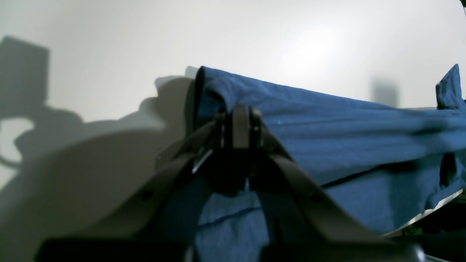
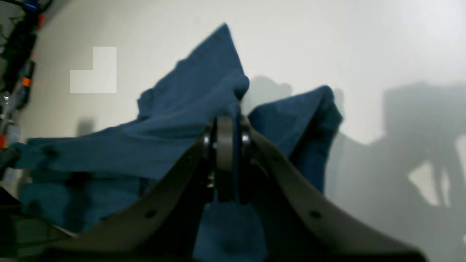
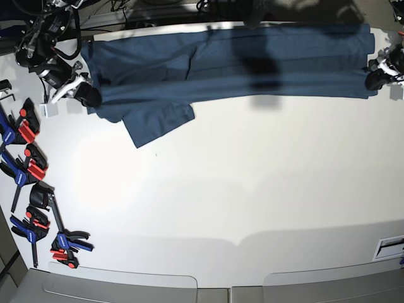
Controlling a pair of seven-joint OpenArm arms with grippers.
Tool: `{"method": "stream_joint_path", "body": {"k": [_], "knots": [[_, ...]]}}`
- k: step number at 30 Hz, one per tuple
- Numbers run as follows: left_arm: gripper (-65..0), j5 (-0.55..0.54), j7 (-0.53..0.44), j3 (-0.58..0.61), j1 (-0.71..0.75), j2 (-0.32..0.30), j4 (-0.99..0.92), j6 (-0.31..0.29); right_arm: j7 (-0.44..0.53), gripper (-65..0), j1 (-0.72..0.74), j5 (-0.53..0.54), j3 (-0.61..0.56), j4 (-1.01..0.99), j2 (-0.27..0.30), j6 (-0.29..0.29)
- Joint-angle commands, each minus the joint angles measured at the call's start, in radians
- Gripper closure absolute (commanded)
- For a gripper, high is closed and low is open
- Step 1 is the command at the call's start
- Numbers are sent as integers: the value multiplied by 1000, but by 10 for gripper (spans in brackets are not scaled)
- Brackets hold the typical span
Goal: Fold the T-shirt properly
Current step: 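Fold the shirt lengthwise with both grippers, laying one side over the other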
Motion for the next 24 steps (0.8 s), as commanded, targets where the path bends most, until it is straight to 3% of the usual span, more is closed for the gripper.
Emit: {"method": "stream_joint_path", "body": {"k": [1, 20, 24], "knots": [[0, -15, -13, -8, -3, -26, 18, -7, 24, 0, 6, 1, 8, 20, 19, 5], [0, -16, -14, -8, -3, -26, 18, -7, 28, 0, -38, -35, 8, 20, 19, -5], [-3, -21, -19, -8, -3, -26, 18, -7, 27, -149, -38, -47, 8, 20, 19, -6]]}}
